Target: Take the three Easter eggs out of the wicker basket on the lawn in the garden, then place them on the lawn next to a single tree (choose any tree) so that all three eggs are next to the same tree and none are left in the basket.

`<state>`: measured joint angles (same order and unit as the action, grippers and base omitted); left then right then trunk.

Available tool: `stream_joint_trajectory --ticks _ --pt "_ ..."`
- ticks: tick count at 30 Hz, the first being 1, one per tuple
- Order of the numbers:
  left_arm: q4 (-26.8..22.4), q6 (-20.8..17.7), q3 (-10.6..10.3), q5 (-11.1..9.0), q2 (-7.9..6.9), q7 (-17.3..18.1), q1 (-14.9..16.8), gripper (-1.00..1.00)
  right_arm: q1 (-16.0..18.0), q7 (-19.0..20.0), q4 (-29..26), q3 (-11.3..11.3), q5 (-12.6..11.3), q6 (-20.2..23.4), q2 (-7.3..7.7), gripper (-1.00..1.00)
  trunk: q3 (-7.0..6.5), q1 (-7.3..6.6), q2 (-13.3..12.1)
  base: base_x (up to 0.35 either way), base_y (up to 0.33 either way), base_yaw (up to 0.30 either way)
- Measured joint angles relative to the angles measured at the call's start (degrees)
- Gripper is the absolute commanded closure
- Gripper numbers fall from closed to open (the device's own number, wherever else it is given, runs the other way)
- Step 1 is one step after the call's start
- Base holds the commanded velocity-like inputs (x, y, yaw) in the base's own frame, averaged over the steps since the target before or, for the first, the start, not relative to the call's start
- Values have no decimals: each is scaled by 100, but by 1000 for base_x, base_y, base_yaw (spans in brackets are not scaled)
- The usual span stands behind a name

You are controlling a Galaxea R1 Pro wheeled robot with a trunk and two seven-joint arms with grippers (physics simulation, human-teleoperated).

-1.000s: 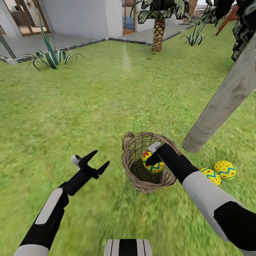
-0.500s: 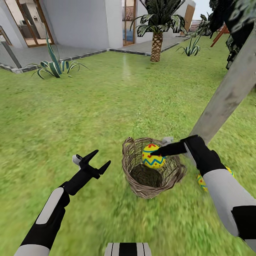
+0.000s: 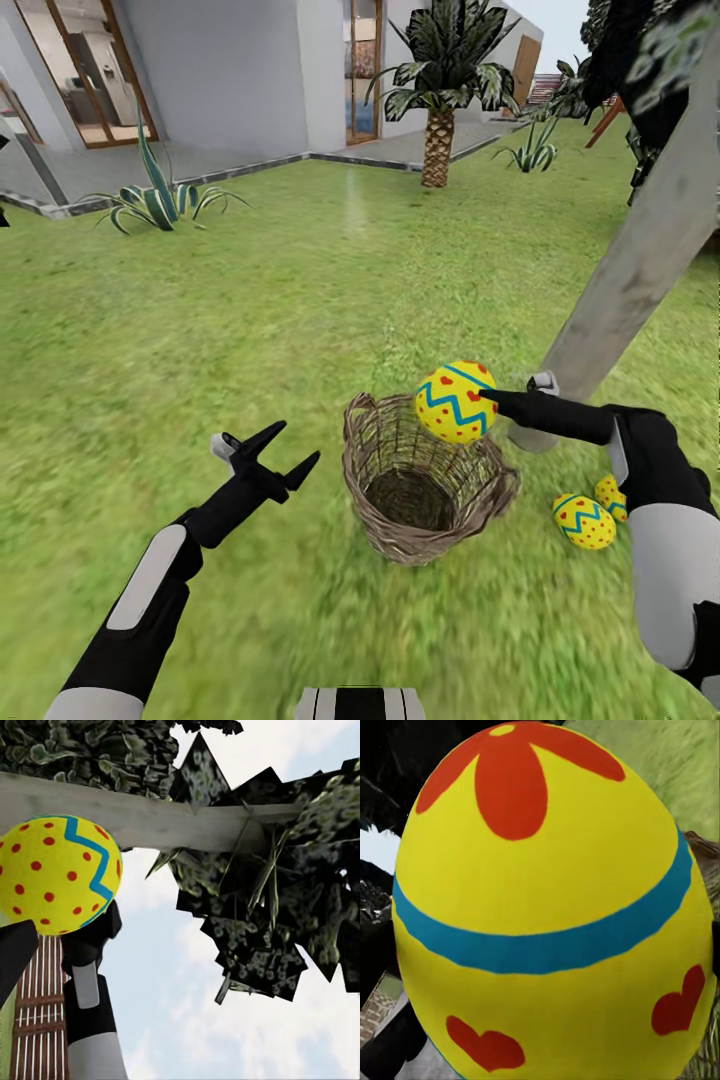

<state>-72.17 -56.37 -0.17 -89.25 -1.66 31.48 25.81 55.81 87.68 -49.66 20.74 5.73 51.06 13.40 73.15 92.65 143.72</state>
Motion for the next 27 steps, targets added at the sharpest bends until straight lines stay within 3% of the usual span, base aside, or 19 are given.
stream_joint_trajectory --ticks 12,15,27 --pt "7 4 -5 -2 5 -13 0 -100 -93 11 40 25 -51 27 -19 100 -60 1 0 -287 -186 -227" --pt "10 4 -7 -2 14 -13 0 -100 -128 28 62 36 -406 29 -6 100 -77 1 0 -220 -263 -252" --pt "8 -1 -39 -2 20 -8 -1 -100 -136 26 89 39 -523 25 -30 100 -144 -2 0 -25 -336 -255"
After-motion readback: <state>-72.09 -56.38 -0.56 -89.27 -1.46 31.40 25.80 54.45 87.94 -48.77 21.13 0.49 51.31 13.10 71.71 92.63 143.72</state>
